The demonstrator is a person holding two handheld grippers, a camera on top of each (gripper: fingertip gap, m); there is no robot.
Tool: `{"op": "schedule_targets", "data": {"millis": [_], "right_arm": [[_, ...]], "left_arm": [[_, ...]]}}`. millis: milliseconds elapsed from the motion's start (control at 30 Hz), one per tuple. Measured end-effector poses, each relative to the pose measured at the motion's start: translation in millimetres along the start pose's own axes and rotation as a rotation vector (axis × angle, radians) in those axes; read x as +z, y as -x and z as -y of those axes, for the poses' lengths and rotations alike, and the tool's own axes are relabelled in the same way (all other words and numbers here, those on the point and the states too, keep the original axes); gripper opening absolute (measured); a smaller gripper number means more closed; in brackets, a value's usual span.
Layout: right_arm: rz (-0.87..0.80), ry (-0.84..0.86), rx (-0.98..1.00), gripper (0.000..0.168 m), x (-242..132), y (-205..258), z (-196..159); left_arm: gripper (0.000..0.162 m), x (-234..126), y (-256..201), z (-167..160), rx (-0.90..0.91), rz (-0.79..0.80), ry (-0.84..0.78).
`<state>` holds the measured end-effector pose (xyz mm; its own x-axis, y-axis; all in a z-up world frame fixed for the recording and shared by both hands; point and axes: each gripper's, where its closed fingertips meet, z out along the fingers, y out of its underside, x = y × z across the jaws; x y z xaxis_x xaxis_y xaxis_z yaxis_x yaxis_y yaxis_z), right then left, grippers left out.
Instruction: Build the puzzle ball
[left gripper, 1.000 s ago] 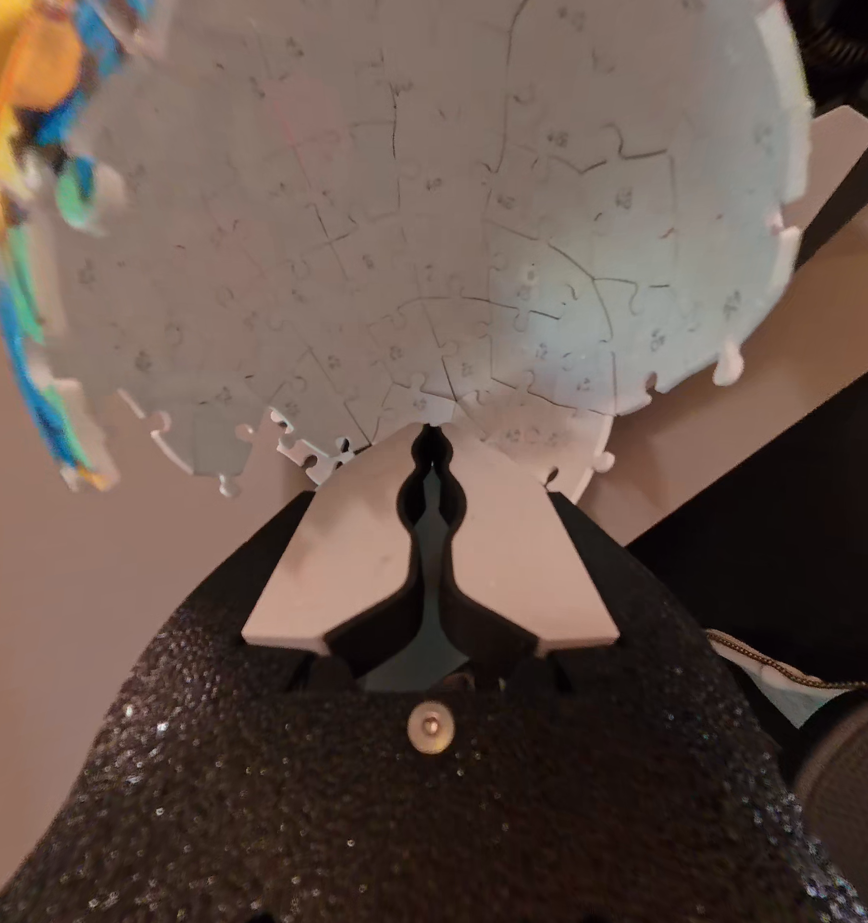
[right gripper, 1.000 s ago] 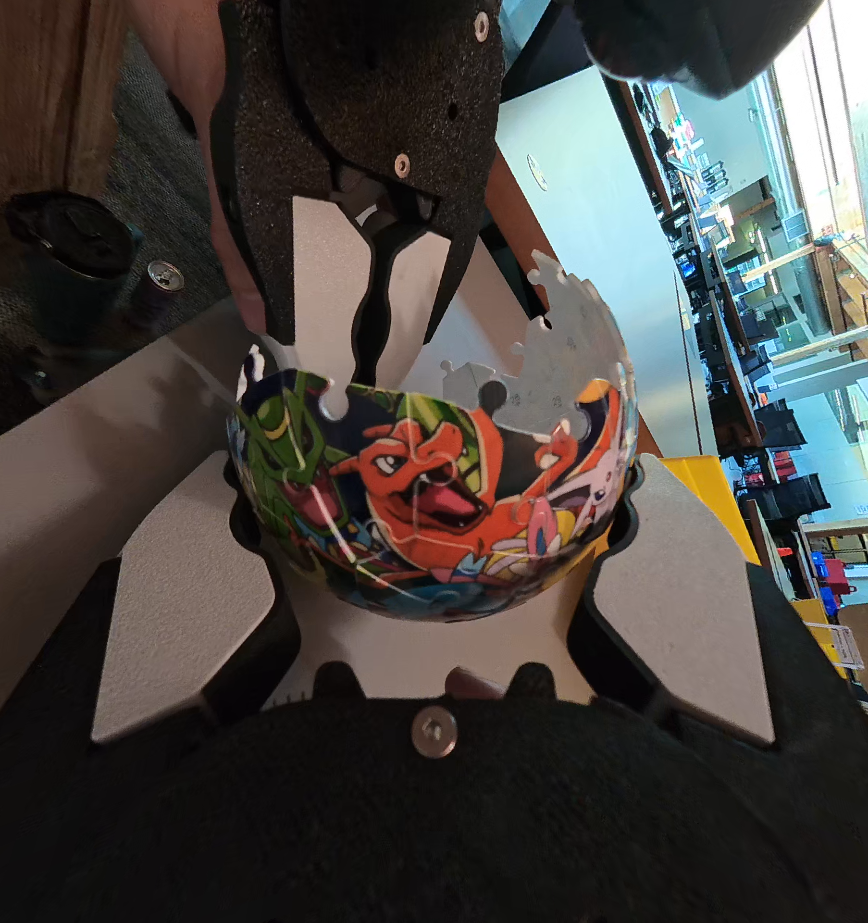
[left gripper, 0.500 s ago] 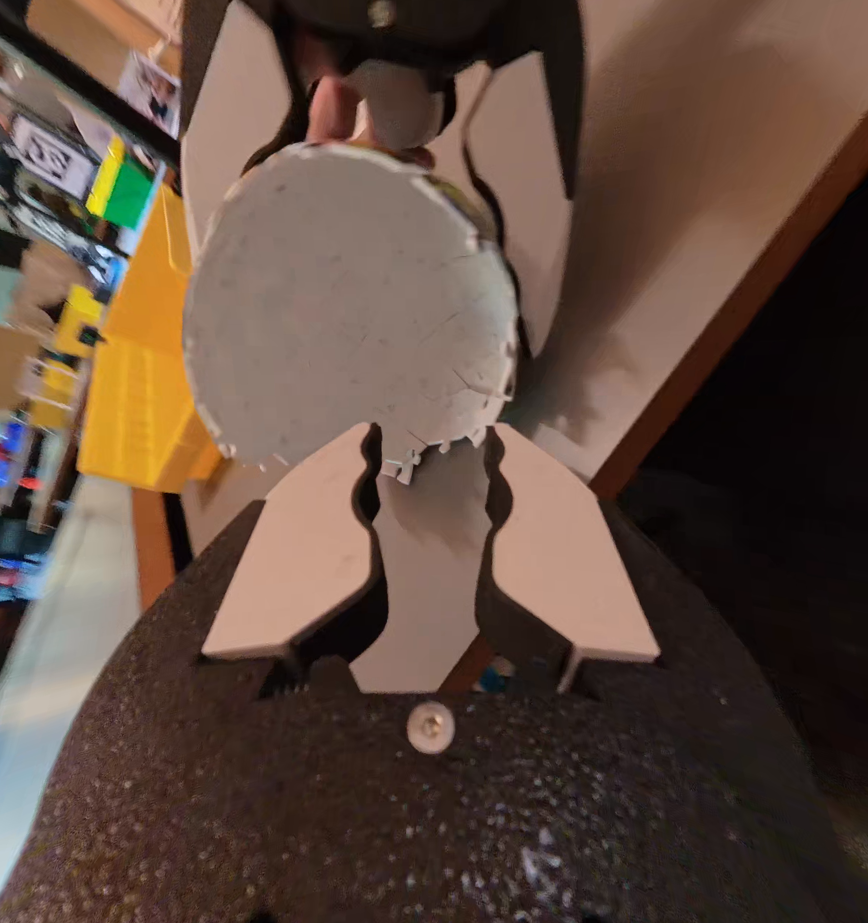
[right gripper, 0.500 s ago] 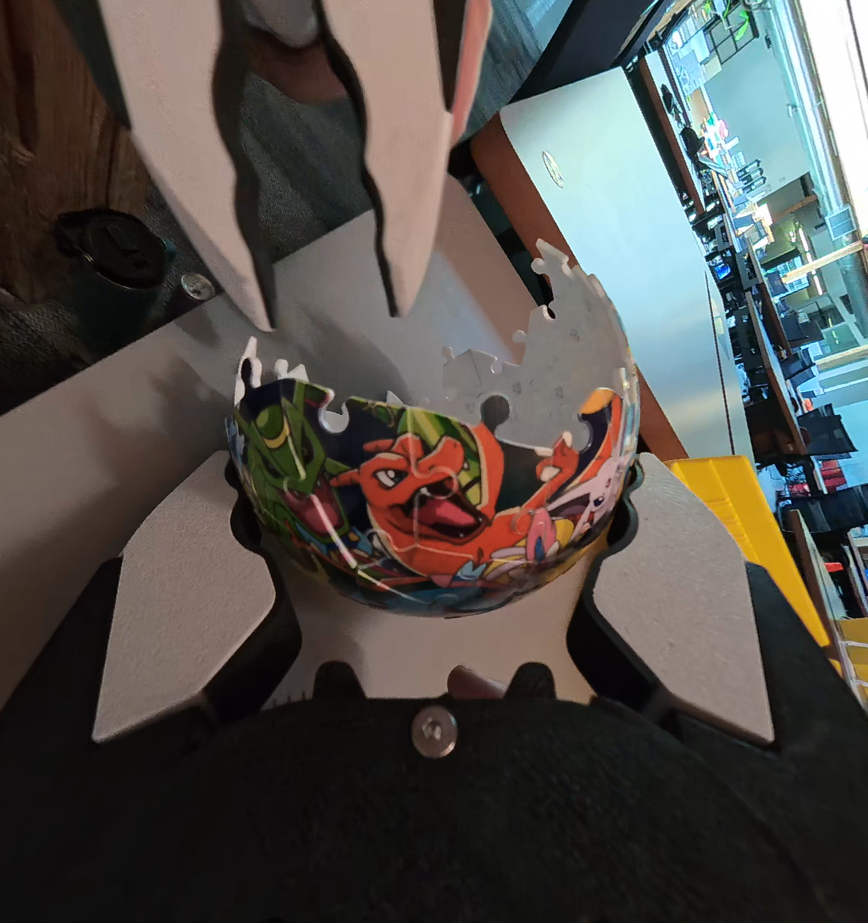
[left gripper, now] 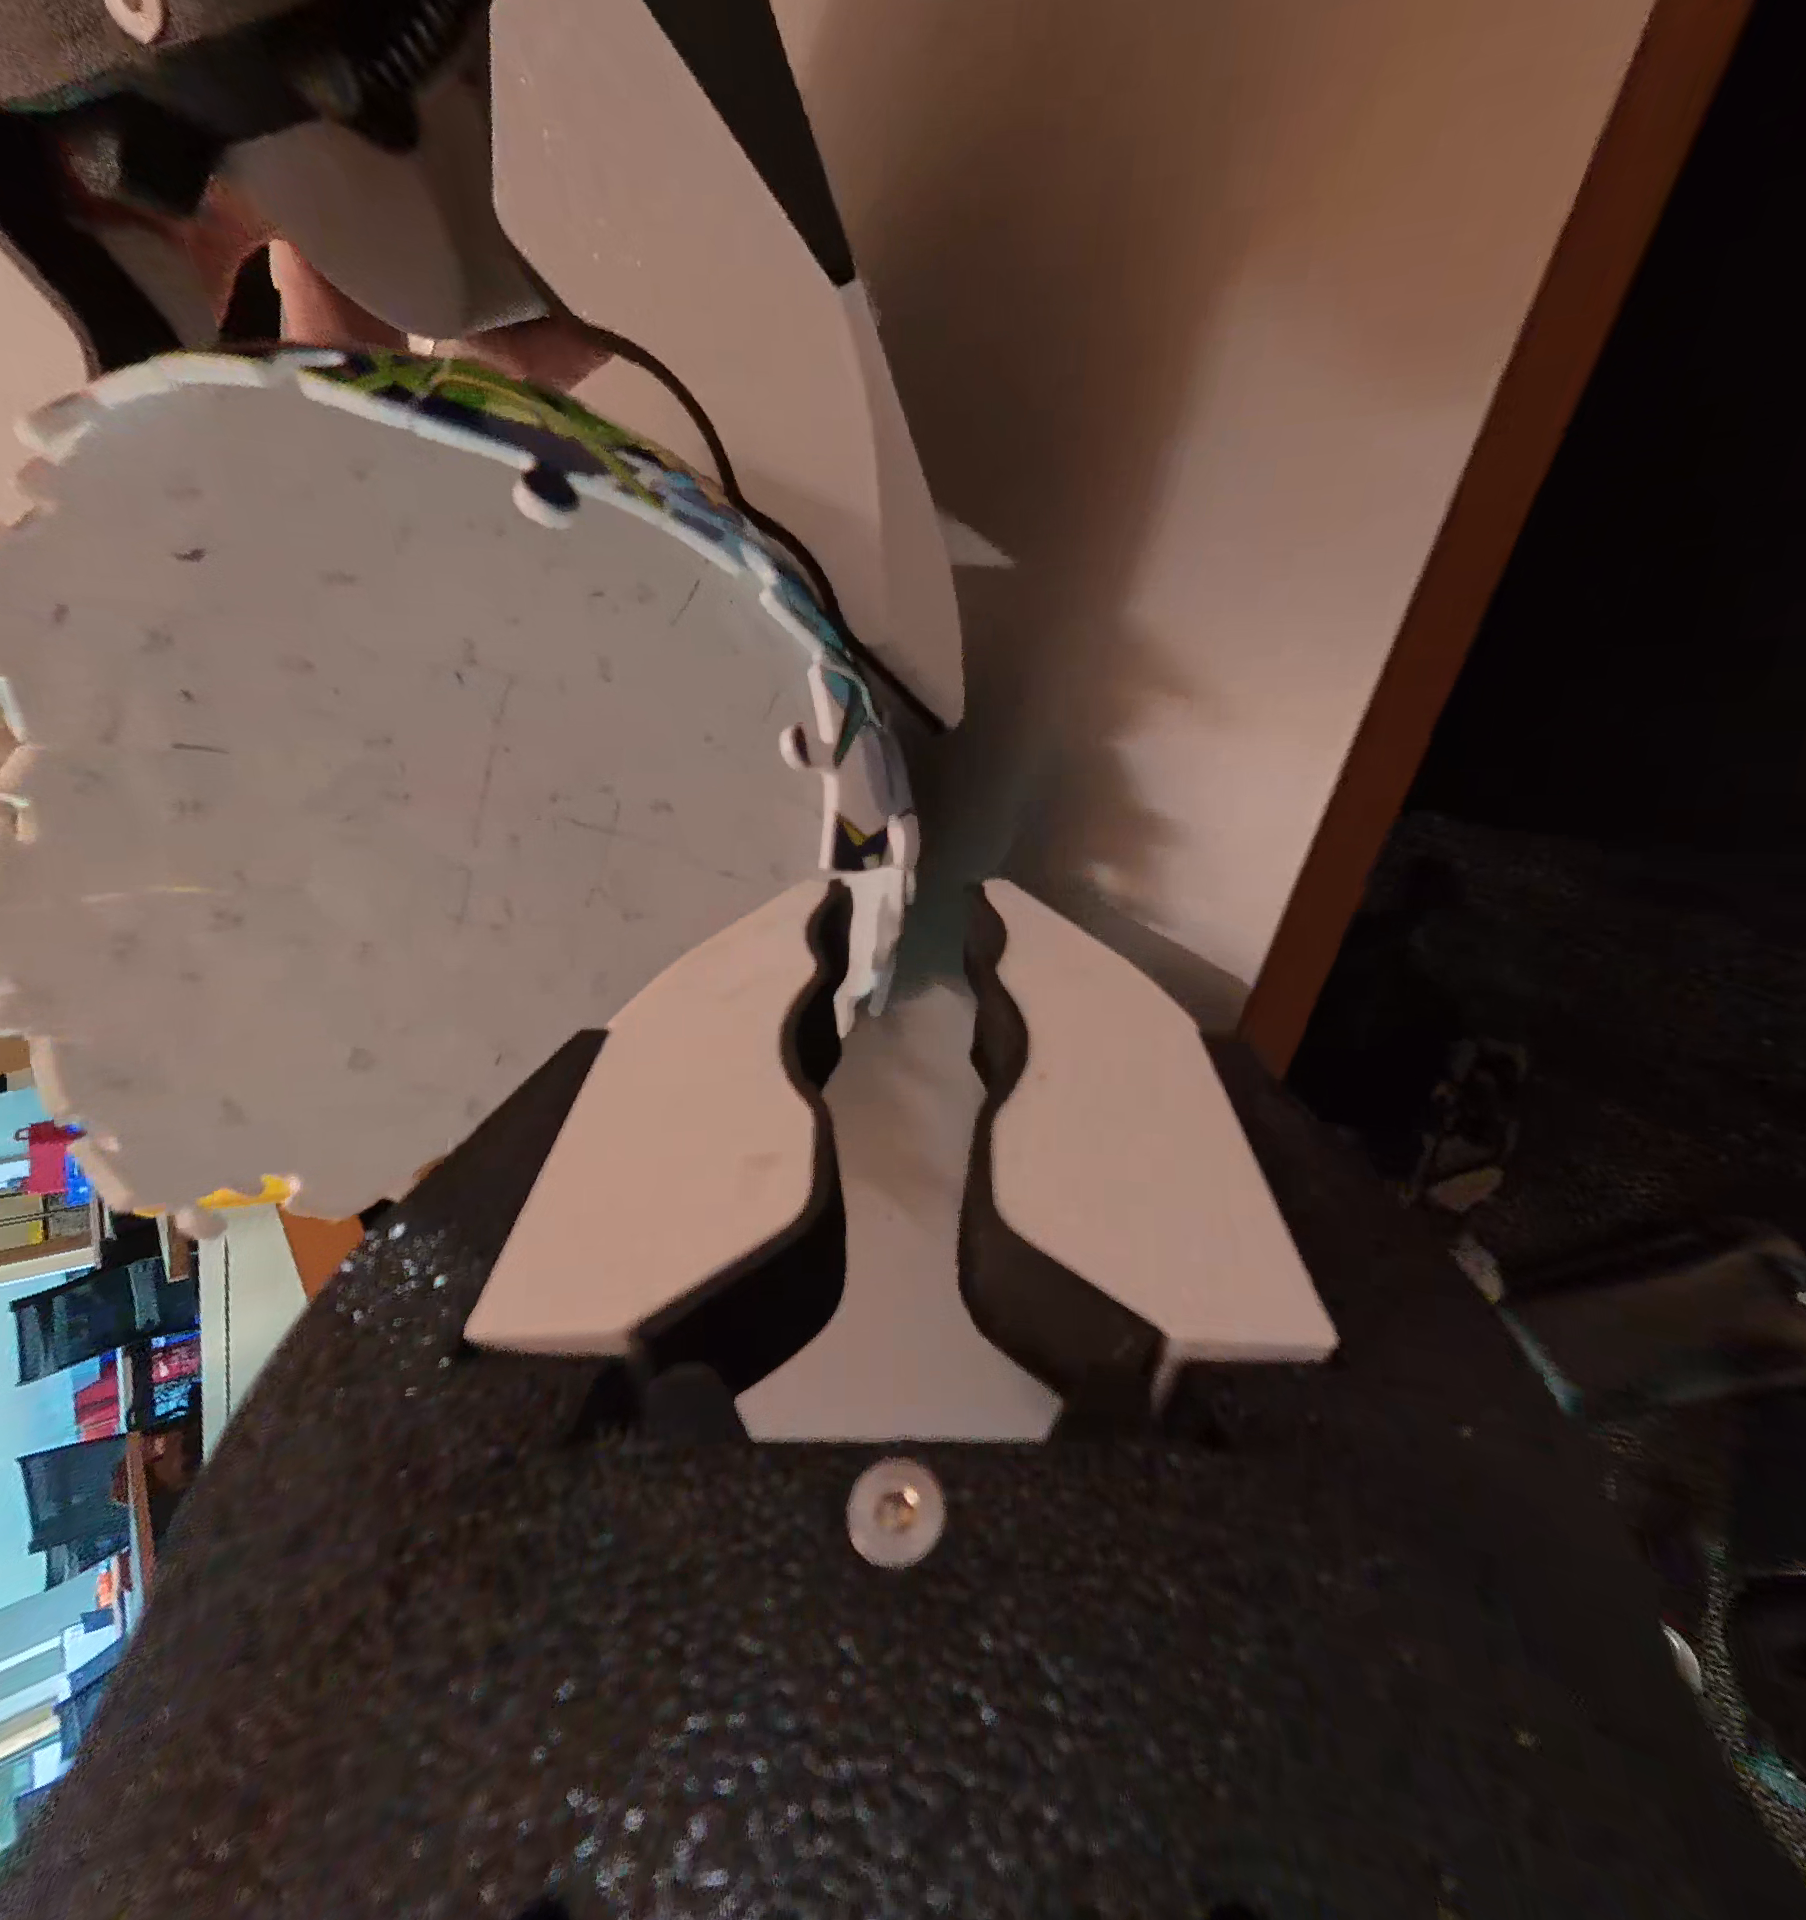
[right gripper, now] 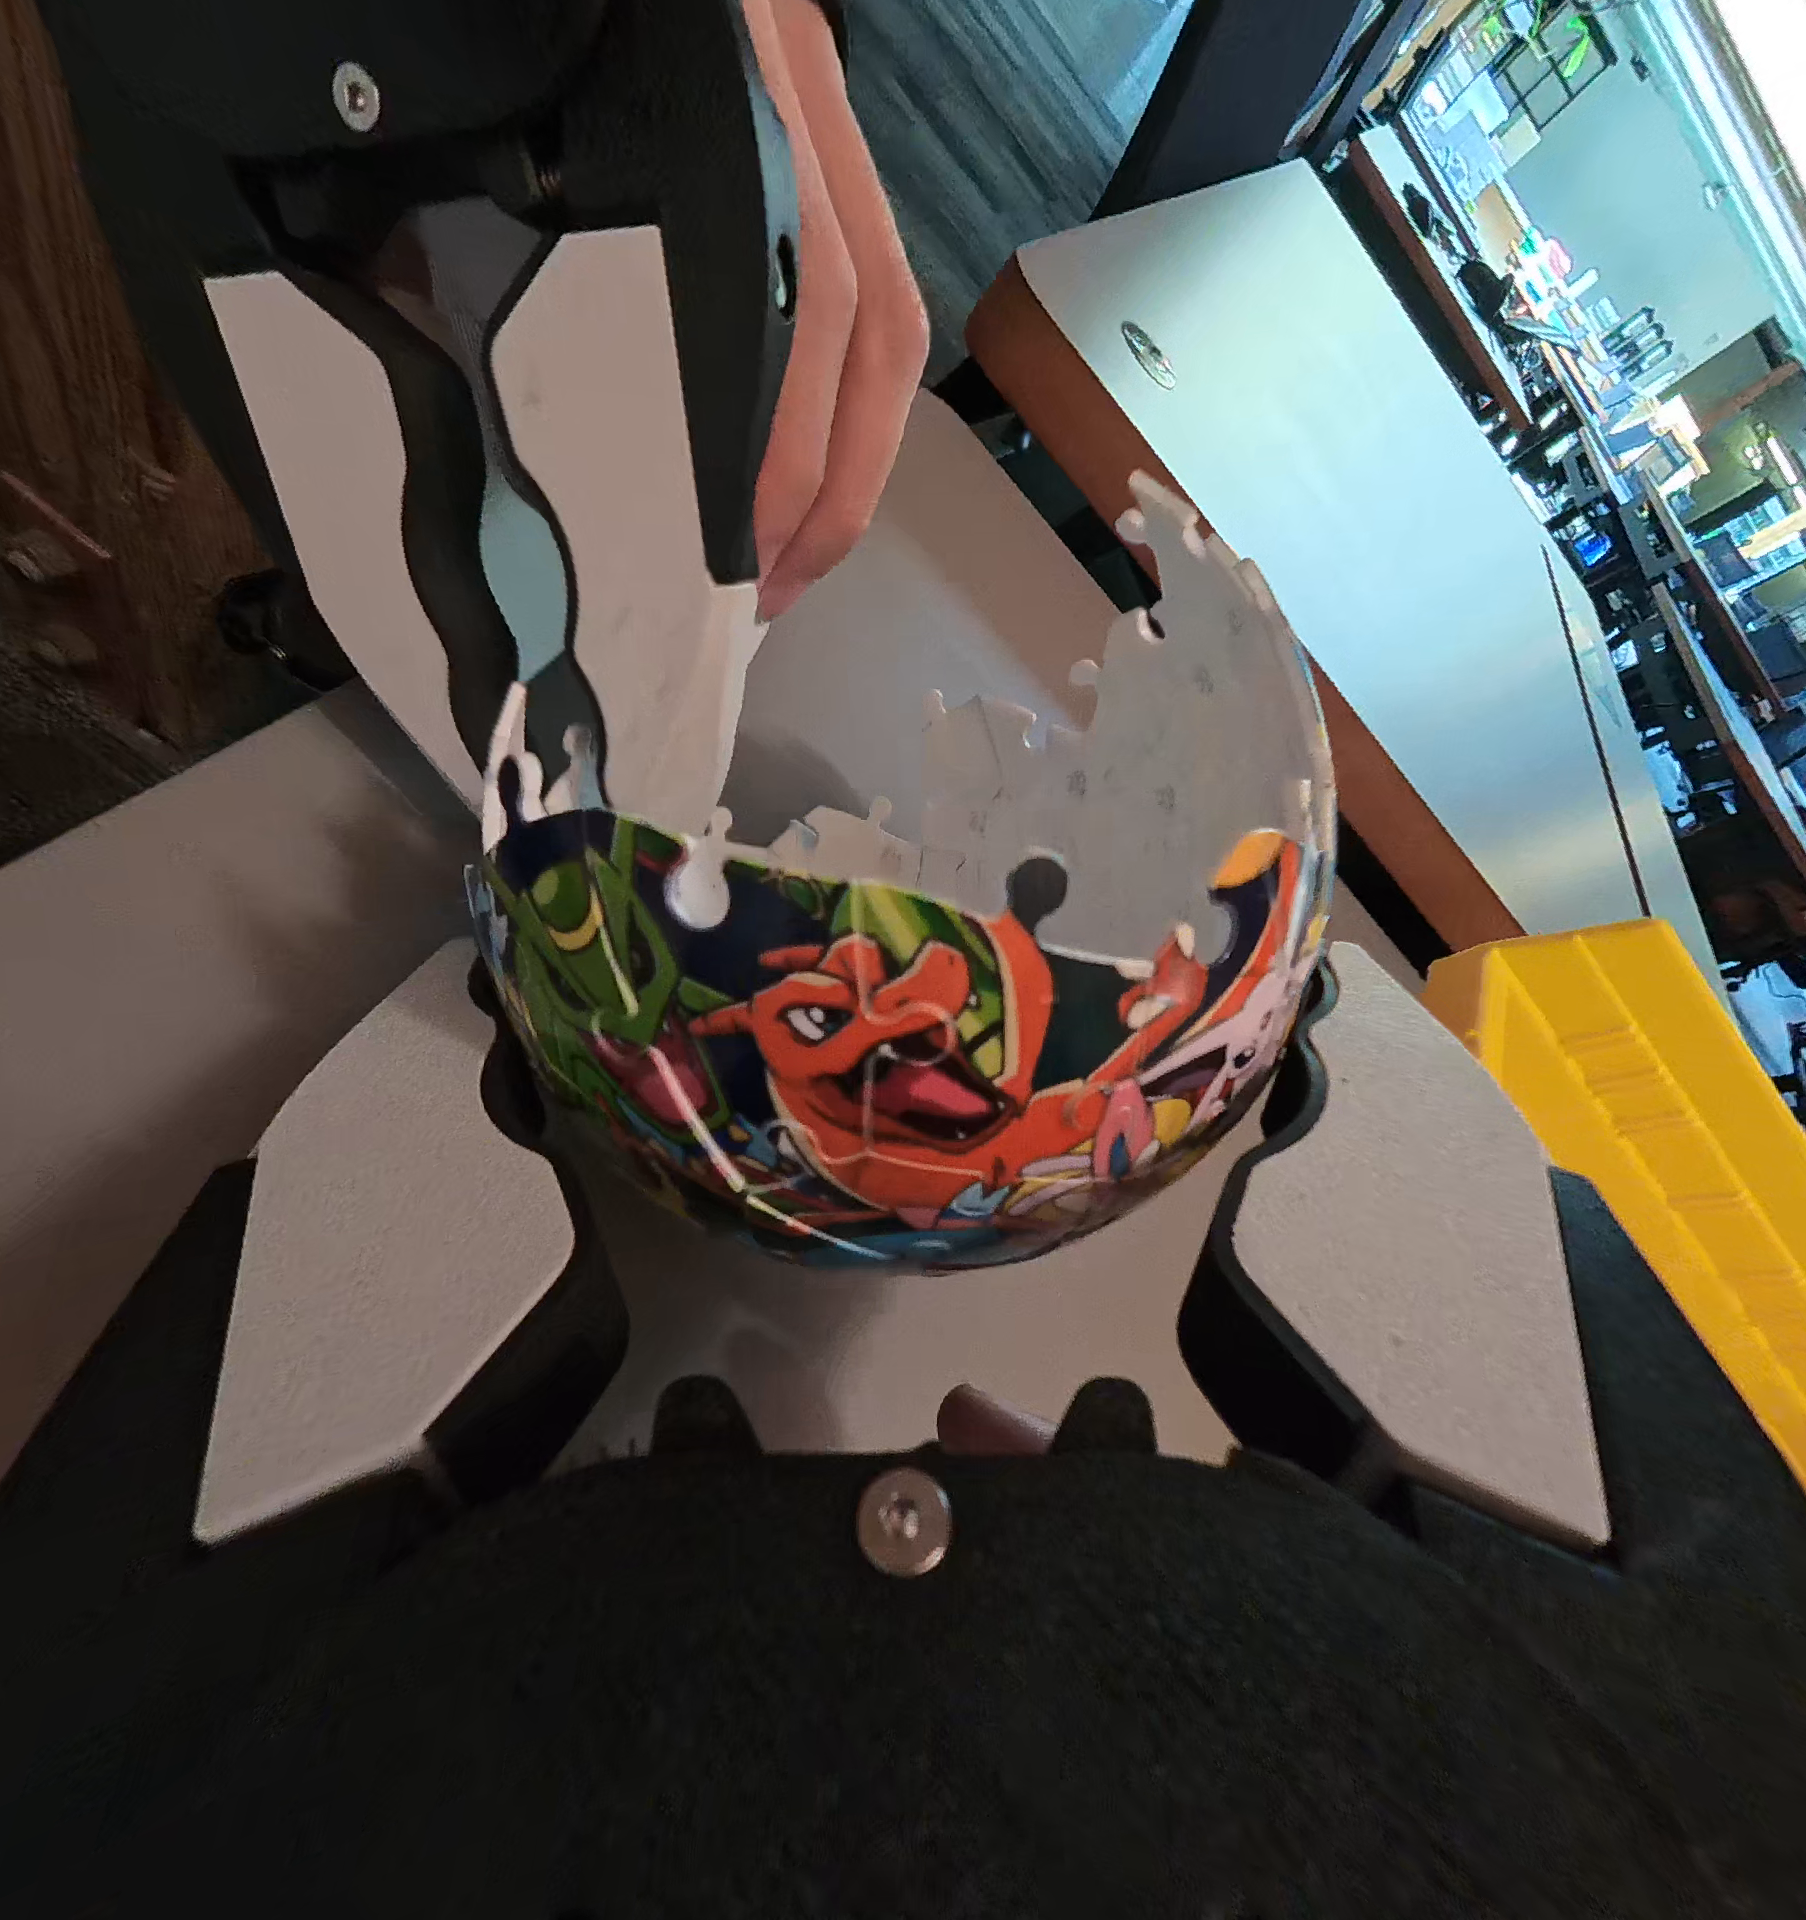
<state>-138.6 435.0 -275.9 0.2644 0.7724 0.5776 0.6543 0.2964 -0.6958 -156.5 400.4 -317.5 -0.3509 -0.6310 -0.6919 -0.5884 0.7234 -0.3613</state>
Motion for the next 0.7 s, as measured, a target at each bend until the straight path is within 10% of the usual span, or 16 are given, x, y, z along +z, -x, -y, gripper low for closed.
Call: {"op": "schedule_targets", "data": {"millis": [700], "right_arm": [[0.022, -0.036, 0.057, 0.137, 4, -9, -9]], "left_arm": [[0.005, 9, 10, -3, 0.069, -0.003, -0.071]]}}
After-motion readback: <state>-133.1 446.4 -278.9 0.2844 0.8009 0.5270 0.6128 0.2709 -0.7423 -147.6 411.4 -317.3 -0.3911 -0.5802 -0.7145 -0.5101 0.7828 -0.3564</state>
